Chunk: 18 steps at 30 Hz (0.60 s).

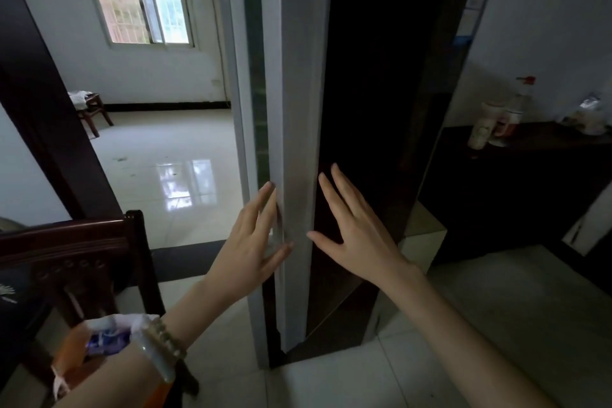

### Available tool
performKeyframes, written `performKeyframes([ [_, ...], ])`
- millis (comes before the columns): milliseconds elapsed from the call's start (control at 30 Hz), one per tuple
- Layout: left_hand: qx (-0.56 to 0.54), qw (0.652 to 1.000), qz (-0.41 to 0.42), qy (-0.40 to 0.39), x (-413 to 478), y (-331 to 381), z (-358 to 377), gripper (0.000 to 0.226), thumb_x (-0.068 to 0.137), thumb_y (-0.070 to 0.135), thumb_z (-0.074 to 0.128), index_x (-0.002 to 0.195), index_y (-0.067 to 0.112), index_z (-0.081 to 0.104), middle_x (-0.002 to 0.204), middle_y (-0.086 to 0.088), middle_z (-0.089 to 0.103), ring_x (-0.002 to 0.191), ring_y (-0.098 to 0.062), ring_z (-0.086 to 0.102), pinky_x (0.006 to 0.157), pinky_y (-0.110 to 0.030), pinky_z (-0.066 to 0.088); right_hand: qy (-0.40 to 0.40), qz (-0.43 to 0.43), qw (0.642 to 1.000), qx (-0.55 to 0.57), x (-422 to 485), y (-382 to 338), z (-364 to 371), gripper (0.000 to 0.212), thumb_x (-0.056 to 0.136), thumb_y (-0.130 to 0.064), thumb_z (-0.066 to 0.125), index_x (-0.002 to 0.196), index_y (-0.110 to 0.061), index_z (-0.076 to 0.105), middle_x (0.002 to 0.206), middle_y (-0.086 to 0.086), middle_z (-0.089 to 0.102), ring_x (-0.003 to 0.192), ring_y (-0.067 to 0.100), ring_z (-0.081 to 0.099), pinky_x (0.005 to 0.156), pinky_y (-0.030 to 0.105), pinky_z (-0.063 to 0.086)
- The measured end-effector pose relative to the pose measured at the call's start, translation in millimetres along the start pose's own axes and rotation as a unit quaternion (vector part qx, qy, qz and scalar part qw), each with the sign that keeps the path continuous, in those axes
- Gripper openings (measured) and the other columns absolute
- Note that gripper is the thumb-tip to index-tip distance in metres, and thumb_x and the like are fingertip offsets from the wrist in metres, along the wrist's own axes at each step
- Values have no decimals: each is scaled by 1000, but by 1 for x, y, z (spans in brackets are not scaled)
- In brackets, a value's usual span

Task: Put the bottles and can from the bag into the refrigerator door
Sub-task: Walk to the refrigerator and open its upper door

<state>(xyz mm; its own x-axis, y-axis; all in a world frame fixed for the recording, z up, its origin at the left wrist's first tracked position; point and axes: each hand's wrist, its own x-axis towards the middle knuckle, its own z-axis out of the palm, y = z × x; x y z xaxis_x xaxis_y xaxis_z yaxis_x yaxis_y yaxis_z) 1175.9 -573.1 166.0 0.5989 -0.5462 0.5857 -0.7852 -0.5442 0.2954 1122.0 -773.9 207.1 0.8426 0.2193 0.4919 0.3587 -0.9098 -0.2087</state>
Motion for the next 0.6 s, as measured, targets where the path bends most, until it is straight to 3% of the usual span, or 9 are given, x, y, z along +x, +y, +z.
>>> performKeyframes([
  [133,-27,999,11,-21,-13,63,22,82,92,53,40,149,21,-9,158,-10,-7,146,-19,1,115,-43,20,5,14,1000,3,-61,5,-27,88,86,-53,48,145,-21,-9,153,-5,-12,139,6,-6,108,20,-1],
  [267,-34,998,48,-30,-27,125,39,81,93,50,42,150,17,-6,157,-11,-7,146,-19,-2,118,-26,3,37,17,999,-1,-120,9,-55,84,87,-56,44,147,-20,-2,156,1,-4,142,12,3,112,28,11],
  [333,-33,996,79,-37,-30,149,48,81,93,45,47,150,8,2,157,-15,-1,146,-21,3,118,-26,5,57,21,998,-11,-147,11,-68,84,87,-53,46,147,-14,1,156,4,-1,143,14,6,113,28,16],
  [467,-24,989,131,-61,-29,189,70,84,90,36,58,148,1,9,157,-18,4,145,-22,8,118,-31,12,90,64,992,-55,-195,17,-97,83,88,-49,46,147,-11,2,156,7,-4,142,9,2,111,13,6],
  [600,-49,980,182,-70,-19,225,92,79,91,35,55,148,2,11,157,-12,7,145,-21,9,118,-33,13,109,140,975,-130,-230,38,-114,82,87,-45,52,148,-11,8,155,16,-2,141,19,3,111,34,17],
])
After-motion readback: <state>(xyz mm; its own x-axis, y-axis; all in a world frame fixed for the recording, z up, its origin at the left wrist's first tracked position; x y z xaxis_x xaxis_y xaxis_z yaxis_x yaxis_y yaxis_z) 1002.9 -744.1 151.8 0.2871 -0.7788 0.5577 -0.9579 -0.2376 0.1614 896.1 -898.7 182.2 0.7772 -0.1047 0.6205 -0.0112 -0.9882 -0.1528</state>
